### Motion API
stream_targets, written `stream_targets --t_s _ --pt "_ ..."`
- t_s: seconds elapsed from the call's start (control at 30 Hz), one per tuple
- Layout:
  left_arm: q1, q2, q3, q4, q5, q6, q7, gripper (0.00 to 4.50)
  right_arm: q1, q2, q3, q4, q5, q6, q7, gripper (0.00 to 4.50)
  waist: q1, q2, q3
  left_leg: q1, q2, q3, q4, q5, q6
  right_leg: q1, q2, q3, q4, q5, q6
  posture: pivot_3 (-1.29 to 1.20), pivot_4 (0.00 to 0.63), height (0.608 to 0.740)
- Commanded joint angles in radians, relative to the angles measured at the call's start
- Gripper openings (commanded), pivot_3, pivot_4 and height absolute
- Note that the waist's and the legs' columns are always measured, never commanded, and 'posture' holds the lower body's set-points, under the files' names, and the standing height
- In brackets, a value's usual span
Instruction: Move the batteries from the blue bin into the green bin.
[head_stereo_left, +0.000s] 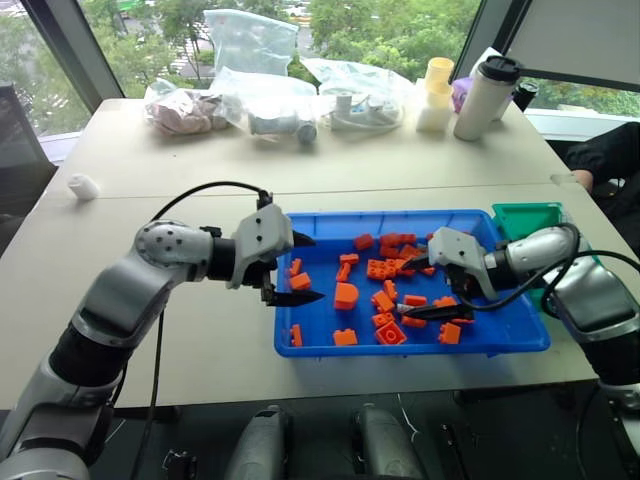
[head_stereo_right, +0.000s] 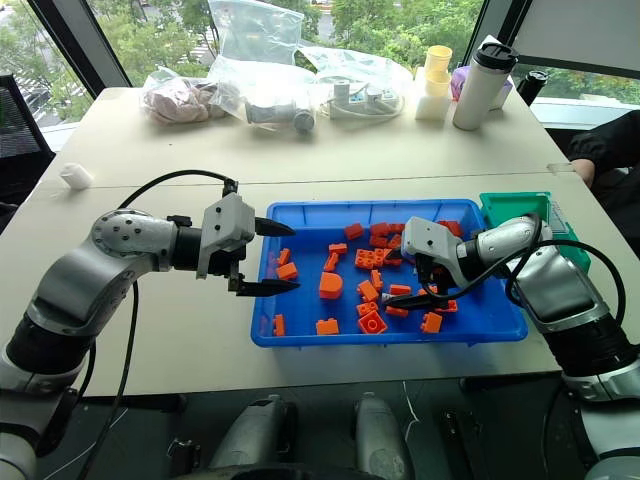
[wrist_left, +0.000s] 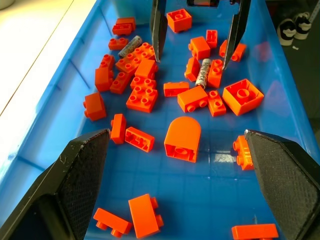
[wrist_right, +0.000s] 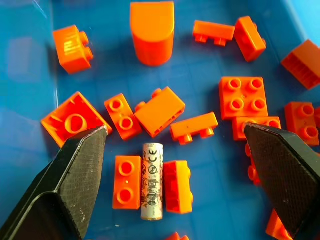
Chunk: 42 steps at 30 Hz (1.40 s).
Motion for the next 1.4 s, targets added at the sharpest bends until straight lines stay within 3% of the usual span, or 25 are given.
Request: stream_targets --t_s 0.03,0.23,0.77,0.87,0.93,1.4 --pt "-0.01 0.001 0.012 -0.013 0.007 -0.017 0.002 4.5 0.012 -0.021 -0.007 0.005 -0.045 -0.058 -0.026 4.48 0.0 0.0 0.0 0.0 0.0 0.0 0.0 0.0 0.0 0.0 0.0 0.0 0.0 0.0 0.0 0.0 0.15 0.74" --pt "-0.006 -0.006 0.006 -0.018 0.007 -0.016 0.007 4.5 0.02 -0.023 0.043 0.086 -0.189 -0.183 -0.099 4.48 -0.001 0.0 0.0 0.0 0.0 0.0 0.0 0.0 0.0 0.0 0.0 0.0 0.0 0.0 0.0 0.0 0.15 0.74" --pt "-0.006 -0.016 -0.002 -0.007 0.019 -0.021 0.011 4.5 0.101 -0.038 0.042 -0.007 -0.17 -0.149 -0.044 4.48 0.0 0.0 0.0 0.0 0.0 0.0 0.0 0.0 0.0 -0.001 0.001 0.0 0.0 0.0 0.0 0.0 0.15 0.74" --pt "-0.006 -0.018 -0.004 -0.004 0.025 -0.024 0.009 4.5 0.111 -0.025 0.041 -0.016 -0.165 -0.141 -0.051 3.66 0.0 0.0 0.0 0.0 0.0 0.0 0.0 0.0 0.0 0.0 0.001 0.0 0.0 0.0 0.0 0.0 0.15 0.74" --pt "-0.005 -0.018 -0.004 -0.007 0.027 -0.022 0.009 4.5 0.108 -0.02 0.041 -0.012 -0.178 -0.149 -0.066 2.69 0.0 0.0 0.0 0.0 0.0 0.0 0.0 0.0 0.0 0.0 0.001 0.0 0.0 0.0 0.0 0.0 0.15 0.74" --pt "-0.006 -0.023 -0.004 -0.007 0.032 -0.024 0.008 4.5 0.091 0.002 0.012 -0.014 -0.15 -0.168 -0.09 2.69 -0.001 0.0 0.0 0.0 0.0 0.0 0.0 0.0 0.0 -0.001 0.001 0.0 0.0 0.0 0.0 0.0 0.15 0.74"
